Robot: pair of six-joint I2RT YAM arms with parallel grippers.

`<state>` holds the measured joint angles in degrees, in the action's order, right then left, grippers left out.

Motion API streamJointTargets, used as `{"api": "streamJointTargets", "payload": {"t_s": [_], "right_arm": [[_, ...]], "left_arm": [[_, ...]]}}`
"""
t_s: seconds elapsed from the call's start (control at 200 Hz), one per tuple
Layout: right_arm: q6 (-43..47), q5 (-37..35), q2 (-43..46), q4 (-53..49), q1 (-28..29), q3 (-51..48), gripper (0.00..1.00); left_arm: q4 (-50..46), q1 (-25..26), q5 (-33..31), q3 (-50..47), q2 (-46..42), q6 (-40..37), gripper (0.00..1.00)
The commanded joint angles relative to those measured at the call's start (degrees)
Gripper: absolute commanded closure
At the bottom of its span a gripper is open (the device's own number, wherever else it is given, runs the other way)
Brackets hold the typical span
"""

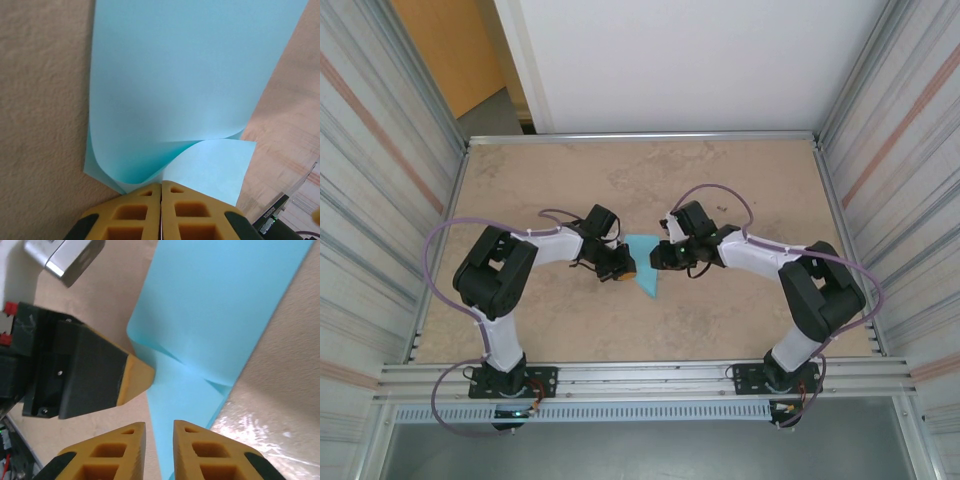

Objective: Fold a paper plane with a square sheet of paper (pick it up from the middle)
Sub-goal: Third fold the triangle at the center of the table.

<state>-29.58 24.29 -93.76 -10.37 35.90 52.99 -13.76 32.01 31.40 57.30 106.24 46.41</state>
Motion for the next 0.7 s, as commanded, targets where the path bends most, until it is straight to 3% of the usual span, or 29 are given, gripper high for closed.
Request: {"api": "streamJointTargets", "payload": {"t_s": [0.0, 0.205, 0.697], "right_arm": [[0.0, 3.1, 0.2, -1.6, 2.7, 0.9, 0.83], [-0.3, 3.8, -3.9, -0.6, 5.5, 1.7, 0.89], [0.2, 3.2, -8.1, -0.3, 5.6, 2.4, 0.91]], "left_arm": [[-3.2, 0.3, -3.2, -0.8, 0.5, 0.3, 0.92], [-3.1, 0.3, -3.2, -0.9, 0.4, 0.6, 0.92], [-3.0, 0.3, -2.7, -0.9, 0.5, 0.6, 0.92]]}}
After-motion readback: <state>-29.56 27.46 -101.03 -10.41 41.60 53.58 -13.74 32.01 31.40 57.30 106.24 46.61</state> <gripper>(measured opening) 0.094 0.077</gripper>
